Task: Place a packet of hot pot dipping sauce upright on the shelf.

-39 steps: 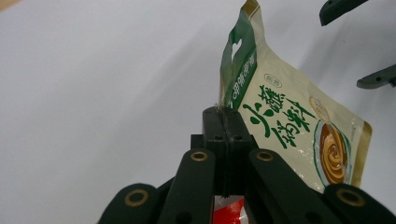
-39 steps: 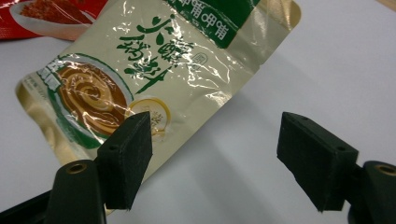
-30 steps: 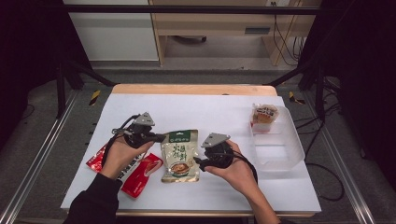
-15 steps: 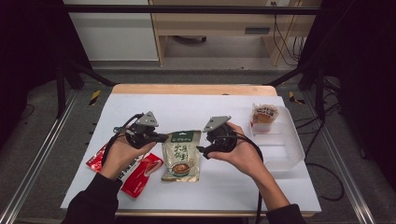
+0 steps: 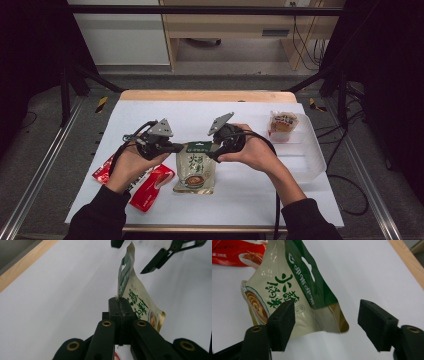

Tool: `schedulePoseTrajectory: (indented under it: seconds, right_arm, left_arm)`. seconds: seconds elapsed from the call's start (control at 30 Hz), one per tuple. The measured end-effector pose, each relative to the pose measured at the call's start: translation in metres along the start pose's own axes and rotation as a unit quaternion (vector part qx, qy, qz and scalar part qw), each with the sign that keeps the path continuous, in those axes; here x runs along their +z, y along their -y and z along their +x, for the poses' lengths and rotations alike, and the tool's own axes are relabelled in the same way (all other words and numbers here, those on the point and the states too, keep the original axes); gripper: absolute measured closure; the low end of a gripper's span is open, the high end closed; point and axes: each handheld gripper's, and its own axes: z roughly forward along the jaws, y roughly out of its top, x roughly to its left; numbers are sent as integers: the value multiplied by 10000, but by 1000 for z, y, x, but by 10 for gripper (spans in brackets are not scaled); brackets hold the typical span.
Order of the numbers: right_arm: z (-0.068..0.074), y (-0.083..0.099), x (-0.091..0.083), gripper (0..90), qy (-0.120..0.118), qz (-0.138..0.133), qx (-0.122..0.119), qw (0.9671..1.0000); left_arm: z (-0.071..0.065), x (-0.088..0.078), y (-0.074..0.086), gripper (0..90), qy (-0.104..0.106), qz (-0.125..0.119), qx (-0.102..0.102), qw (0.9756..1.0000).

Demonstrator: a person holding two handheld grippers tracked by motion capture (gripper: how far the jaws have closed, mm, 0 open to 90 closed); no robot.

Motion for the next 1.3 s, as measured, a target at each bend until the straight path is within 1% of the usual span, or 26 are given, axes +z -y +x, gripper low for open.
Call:
schedulePoseTrajectory:
  seconds: [0.07, 0.1, 0.13, 0.2, 0.27, 0.3, 0.33, 0.37, 0.43, 0.47, 0.5, 0.6, 0.63, 0.7, 0.73, 0.77, 0.8, 0.87, 0.9, 0.97, 1.03, 1.1, 1.13, 1.17, 1.23, 1.3]
  right_arm:
    - [-2, -3, 2, 433, 10, 76, -99, 9999]
    - [-3, -4, 3, 449, -107, 29, -91, 9999]
    - [-3, -4, 3, 449, -107, 29, -91, 9999]
    - [-4, -4, 5, 515, -385, 28, -31, 9993]
    - [-3, -4, 8, 573, -594, 152, -67, 9981]
    - [-2, -4, 8, 647, -719, 240, -99, 9971]
    - [-2, -4, 8, 647, -719, 240, -99, 9971]
    - [-1, -4, 8, 717, -752, 300, -83, 9967]
    - [-2, -4, 8, 774, -783, 282, -108, 9965]
    - [-2, -4, 8, 774, -783, 282, -108, 9965]
    - [-2, -4, 7, 840, -782, 307, -111, 9964]
    - [-2, -5, 6, 887, -829, 291, -100, 9961]
    - [-1, -6, 6, 899, -849, 325, -135, 9958]
    - [0, -6, 6, 900, -832, 303, -180, 9959]
    - [0, -7, 6, 900, -839, 328, -202, 9957]
    - [0, -8, 7, 900, -817, 364, -264, 9956]
    - [0, -8, 7, 900, -817, 364, -264, 9956]
    - [-1, -10, 8, 900, -776, 443, -299, 9955]
    - [-2, -11, 9, 900, -737, 482, -278, 9957]
    - [-3, -11, 9, 900, -732, 492, -273, 9957]
    - [-3, -12, 9, 900, -728, 492, -263, 9958]
    - [-3, -13, 8, 900, -720, 500, -273, 9958]
    - [-3, -13, 8, 900, -720, 500, -273, 9958]
    - [-3, -13, 7, 900, -712, 505, -260, 9958]
    - [-3, -13, 7, 900, -706, 510, -258, 9959]
    - [-4, -12, 4, 900, -714, 498, -229, 9959]
  left_arm:
    - [-1, -1, -2, 900, 21, -36, 20, 10000]
    - [-2, -1, -2, 900, 18, -44, 22, 10000]
    - [-2, -1, -2, 900, 18, -44, 22, 10000]
    - [-1, -1, -2, 900, 19, -21, 47, 10000]
    - [-2, -1, -2, 900, 36, -48, 48, 10000]
    - [-2, -2, -1, 900, 37, -70, 23, 10000]
    - [-2, -2, -1, 900, 37, -70, 23, 10000]
    - [-1, -4, 0, 900, 55, -88, 6, 9999]
    - [-1, -4, 0, 900, 69, -103, -11, 9999]
    - [-1, -5, 0, 900, 89, -119, -28, 9999]
    - [-1, -5, 1, 900, 83, -127, -46, 9999]
    - [-1, -5, 3, 900, 118, -130, -81, 9998]
    - [-1, -4, 4, 900, 83, -106, -92, 9999]
    - [0, -4, 6, 853, 96, -106, -98, 9999]
    - [1, -3, 7, 853, 88, -105, -153, 9998]
    - [2, -3, 9, 732, 51, -102, -175, 9998]
    - [3, -2, 11, 732, 46, -103, -259, 9996]
    - [5, -2, 15, 606, -44, -124, -406, 9991]
    - [7, -2, 21, 469, -144, -134, -532, 9984]
    - [8, -2, 24, 422, -136, -59, -550, 9984]
    - [9, -1, 34, 373, -262, 64, -605, 9978]
    - [11, 1, 36, 306, -266, 130, -655, 9974]
    - [12, 2, 39, 306, -296, 243, -648, 9972]
    - [14, 4, 43, 244, -343, 302, -694, 9965]
    - [15, 4, 46, 222, -340, 290, -755, 9961]
    - [15, 4, 52, 170, -399, 349, -776, 9956]
